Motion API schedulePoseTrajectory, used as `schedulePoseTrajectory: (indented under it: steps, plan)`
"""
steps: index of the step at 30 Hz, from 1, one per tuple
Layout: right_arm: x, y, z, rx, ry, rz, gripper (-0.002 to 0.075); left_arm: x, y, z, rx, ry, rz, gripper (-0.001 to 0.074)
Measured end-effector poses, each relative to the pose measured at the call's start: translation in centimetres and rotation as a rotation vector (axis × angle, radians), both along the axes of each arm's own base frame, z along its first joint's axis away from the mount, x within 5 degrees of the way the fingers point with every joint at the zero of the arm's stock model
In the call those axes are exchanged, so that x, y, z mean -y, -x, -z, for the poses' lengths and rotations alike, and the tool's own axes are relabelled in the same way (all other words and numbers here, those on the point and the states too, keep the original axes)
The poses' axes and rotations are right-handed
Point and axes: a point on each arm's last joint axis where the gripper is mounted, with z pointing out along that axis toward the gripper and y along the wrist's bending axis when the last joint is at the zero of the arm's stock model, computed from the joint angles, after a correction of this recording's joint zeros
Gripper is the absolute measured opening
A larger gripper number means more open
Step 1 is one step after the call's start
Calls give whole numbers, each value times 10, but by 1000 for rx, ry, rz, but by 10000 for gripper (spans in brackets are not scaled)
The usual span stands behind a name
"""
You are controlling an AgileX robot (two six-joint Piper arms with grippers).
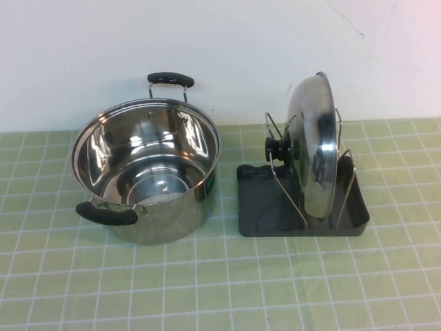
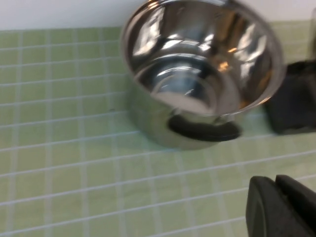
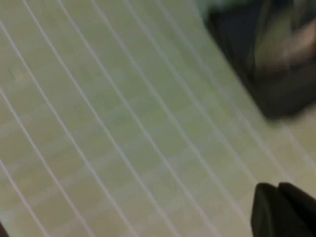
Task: Put pot lid on rack
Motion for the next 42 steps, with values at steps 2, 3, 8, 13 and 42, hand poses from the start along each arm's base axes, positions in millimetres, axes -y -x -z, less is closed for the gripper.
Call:
schedulePoseTrajectory:
  steps: [2, 3, 8, 13, 42]
  plan:
    - [13, 4, 3, -9, 100, 97, -1, -4, 12, -5, 42, 70, 31, -1]
    - [16, 6, 4, 1, 110, 131, -1, -5, 17, -6, 74, 97, 58, -1]
    - [29, 32, 8, 180, 67, 195, -1, -9, 39, 8, 244, 166, 208, -1]
    - [38, 67, 38, 261, 14, 210, -1, -14, 53, 42, 395, 205, 281, -2]
    - [47, 127, 96, 518, -271, 243, -1, -9, 45, 144, 479, -48, 365, -2]
